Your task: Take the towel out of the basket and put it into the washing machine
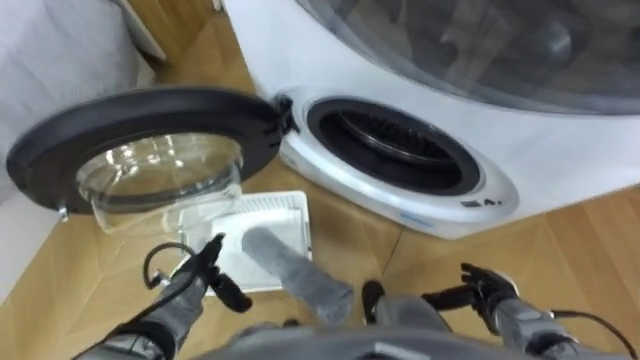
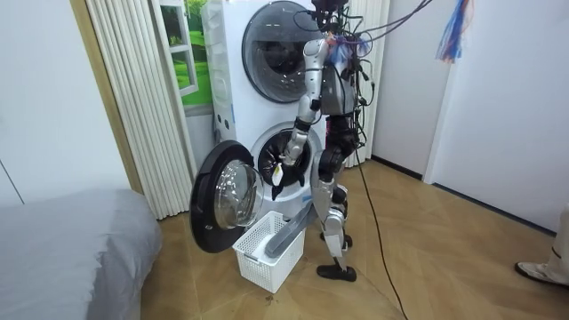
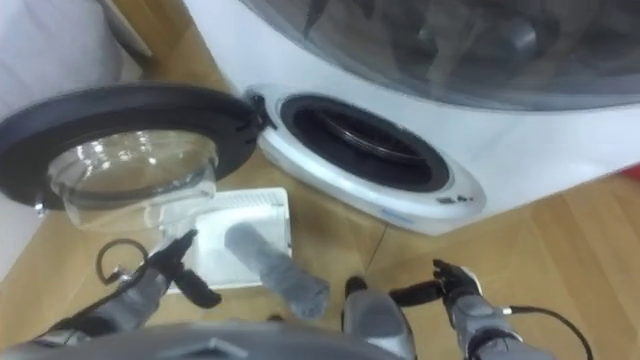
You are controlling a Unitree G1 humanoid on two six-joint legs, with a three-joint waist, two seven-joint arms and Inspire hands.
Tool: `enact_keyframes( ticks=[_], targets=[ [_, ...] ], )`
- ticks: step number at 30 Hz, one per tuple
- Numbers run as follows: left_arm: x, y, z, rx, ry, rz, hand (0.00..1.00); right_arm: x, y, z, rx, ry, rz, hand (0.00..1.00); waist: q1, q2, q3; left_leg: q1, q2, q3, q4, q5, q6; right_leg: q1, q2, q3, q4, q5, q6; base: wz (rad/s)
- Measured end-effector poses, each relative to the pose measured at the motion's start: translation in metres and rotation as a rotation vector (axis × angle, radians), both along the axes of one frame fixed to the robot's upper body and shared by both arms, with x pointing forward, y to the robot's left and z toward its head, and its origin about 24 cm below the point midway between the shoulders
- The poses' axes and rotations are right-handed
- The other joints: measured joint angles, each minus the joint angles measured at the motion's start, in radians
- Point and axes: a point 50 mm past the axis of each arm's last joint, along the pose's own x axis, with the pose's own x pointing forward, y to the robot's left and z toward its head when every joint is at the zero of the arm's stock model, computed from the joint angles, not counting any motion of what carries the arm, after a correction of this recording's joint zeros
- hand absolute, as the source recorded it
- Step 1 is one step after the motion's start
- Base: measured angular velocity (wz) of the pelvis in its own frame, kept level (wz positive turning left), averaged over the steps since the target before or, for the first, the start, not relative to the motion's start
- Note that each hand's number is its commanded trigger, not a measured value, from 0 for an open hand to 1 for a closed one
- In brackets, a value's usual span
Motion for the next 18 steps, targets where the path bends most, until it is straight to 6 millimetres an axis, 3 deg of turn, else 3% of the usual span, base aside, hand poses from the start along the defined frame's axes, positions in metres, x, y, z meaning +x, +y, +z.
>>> enact_keyframes(
  ticks=[3, 9, 18],
  targets=[
    [0.015, -0.009, 0.005, 0.005, -0.017, -0.049, 0.0, 0.013, 0.003, 0.004, 0.003, -0.028, 0.021, 0.0, -0.009, 0.005, 0.0112, -0.031, 0.0, 0.013, 0.01, 0.001, 0.001, -0.038, -0.001, 0.0, 0.012, 0.007, -0.002, -0.18],
    [0.057, -0.024, 0.024, 0.052, -0.102, -0.174, 0.0, 0.051, 0.014, 0.017, -0.009, -0.12, 0.116, 0.0, -0.061, 0.018, 0.0437, -0.169, 0.0, 0.019, 0.086, 0.0, 0.002, -0.179, -0.01, 0.001, 0.083, 0.009, -0.006, -0.01],
    [0.093, -0.035, 0.048, 0.102, -0.233, -0.251, 0.0, 0.083, 0.028, 0.031, -0.003, -0.21, 0.199, 0.0, -0.074, 0.03, 0.0603, -0.333, 0.008, 0.04, 0.164, 0.001, 0.006, -0.347, -0.01, 0.017, 0.138, 0.024, -0.018, -0.05]
  ],
)
